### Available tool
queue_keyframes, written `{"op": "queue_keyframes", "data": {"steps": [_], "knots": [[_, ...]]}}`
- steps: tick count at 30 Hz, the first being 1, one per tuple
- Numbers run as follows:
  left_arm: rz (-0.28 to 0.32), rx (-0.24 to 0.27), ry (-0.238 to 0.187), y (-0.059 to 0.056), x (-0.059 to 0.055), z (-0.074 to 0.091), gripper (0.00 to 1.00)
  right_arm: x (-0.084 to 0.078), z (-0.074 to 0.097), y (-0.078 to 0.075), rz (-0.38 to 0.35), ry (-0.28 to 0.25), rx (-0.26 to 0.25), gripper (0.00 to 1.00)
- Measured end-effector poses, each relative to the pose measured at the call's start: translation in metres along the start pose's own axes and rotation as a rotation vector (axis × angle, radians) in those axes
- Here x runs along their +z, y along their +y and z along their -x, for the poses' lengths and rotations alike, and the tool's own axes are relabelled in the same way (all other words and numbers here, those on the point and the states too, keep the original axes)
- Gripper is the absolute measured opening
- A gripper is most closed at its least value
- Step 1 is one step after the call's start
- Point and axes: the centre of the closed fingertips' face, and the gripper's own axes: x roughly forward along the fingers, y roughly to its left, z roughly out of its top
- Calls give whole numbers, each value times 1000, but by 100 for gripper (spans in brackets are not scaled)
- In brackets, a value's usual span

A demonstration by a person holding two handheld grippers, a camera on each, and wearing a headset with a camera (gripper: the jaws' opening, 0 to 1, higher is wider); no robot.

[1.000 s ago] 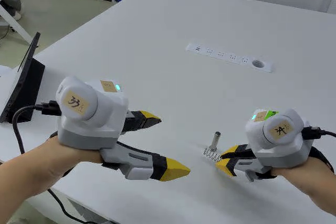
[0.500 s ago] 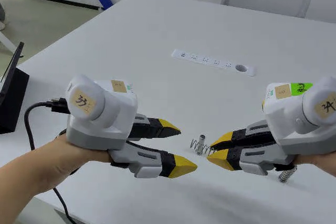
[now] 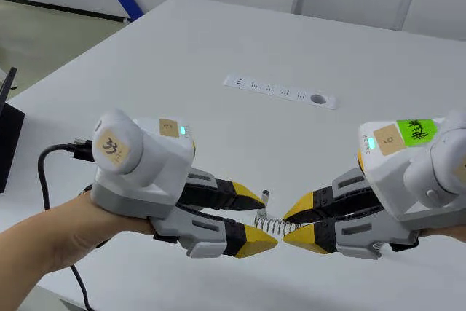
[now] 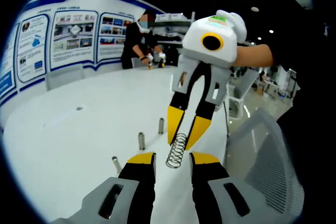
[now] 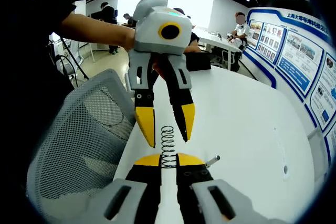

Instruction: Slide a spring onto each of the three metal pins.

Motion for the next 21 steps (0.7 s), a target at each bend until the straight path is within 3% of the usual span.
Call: {"op": "queue_keyframes", "data": {"steps": [6,12,15,21], "knots": [[4,-33,0,-8,0,1,13,4,0,4,19,-3,19,10],[-22,-50,5,-13,-2,4,11,7,-1,10,59,-4,44,10],[-14,-41,-7,-11,0,5,10,9,0,8,80,-7,39,11],[-63,-39,-4,-12,2,6,10,11,1,6,88,-12,32,13]]}}
